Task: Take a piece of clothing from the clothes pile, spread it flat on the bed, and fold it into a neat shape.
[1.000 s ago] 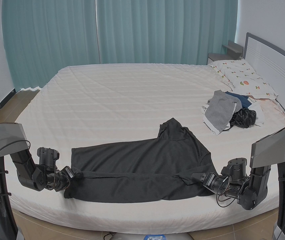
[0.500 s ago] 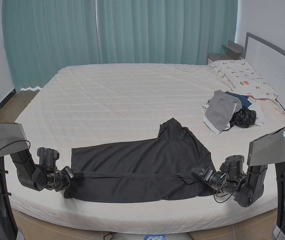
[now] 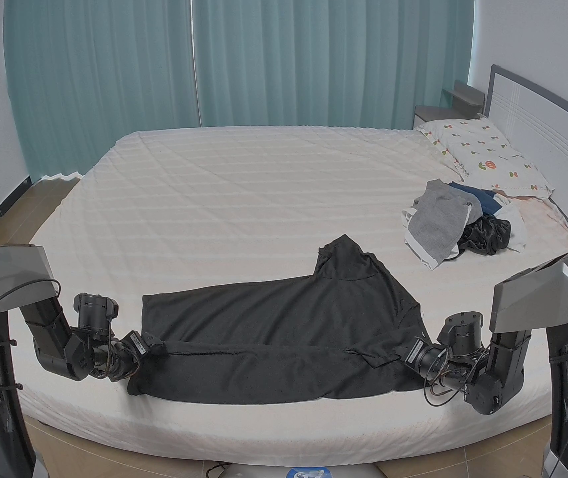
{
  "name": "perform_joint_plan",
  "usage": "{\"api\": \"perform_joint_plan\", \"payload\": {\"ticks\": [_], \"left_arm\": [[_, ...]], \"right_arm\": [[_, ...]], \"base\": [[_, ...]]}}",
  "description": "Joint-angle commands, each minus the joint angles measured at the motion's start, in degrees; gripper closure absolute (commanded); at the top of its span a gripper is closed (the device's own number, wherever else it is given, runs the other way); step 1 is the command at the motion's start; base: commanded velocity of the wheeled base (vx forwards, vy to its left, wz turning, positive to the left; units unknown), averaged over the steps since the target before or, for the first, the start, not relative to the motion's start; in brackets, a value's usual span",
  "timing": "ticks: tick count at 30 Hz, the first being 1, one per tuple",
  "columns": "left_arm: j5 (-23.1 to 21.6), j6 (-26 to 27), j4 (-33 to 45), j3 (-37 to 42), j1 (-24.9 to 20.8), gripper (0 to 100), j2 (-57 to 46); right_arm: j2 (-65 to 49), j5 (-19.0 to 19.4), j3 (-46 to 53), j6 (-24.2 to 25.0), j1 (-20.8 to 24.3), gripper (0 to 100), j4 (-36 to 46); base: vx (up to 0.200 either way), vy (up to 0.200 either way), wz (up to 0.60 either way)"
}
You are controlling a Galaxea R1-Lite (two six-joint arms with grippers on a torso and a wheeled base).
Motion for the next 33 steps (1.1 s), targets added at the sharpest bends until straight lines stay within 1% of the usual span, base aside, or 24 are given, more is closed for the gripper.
{"api": "perform_joint_plan", "payload": {"ticks": [1,6,12,16,18,20,31,33], "left_arm": [[-0.02,-0.03,-0.05,-0.01,-0.11,0,-0.01],[-0.02,-0.03,-0.05,0.08,-0.02,0,0.08],[-0.02,0.06,-0.05,0.08,-0.02,0,0.08],[-0.02,0.06,-0.05,0.08,-0.11,0,0.08],[-0.02,0.06,-0.05,0.08,-0.11,0,0.08],[-0.02,0.06,-0.05,0.08,-0.11,0,0.08],[-0.02,0.06,-0.05,0.08,-0.11,0,0.08],[-0.02,0.06,-0.05,0.08,-0.11,0,0.08]], "right_arm": [[-0.48,-0.03,0.43,0.02,0.32,100,-0.08],[-1.09,-0.03,2.01,0.02,0.58,100,-0.87],[-6.28,0.76,4.47,0.11,0.58,100,-0.78],[-9.62,1.91,7.11,0.11,0.76,100,-0.7],[-11.46,3.4,8.69,0.11,0.93,100,-0.7],[-12.34,4.02,9.39,0.11,1.02,100,-0.52],[-11.9,4.1,12.73,-0.5,1.81,100,0.1],[-11.73,4.72,13.52,-1.47,1.9,100,0.1]], "base": [[0.0,0.0,0.0],[0.0,0.0,0.0],[0.0,0.0,0.0],[0.0,0.0,0.0],[0.0,0.0,0.0],[0.0,0.0,0.0],[0.0,0.0,0.0],[0.0,0.0,0.0]]}}
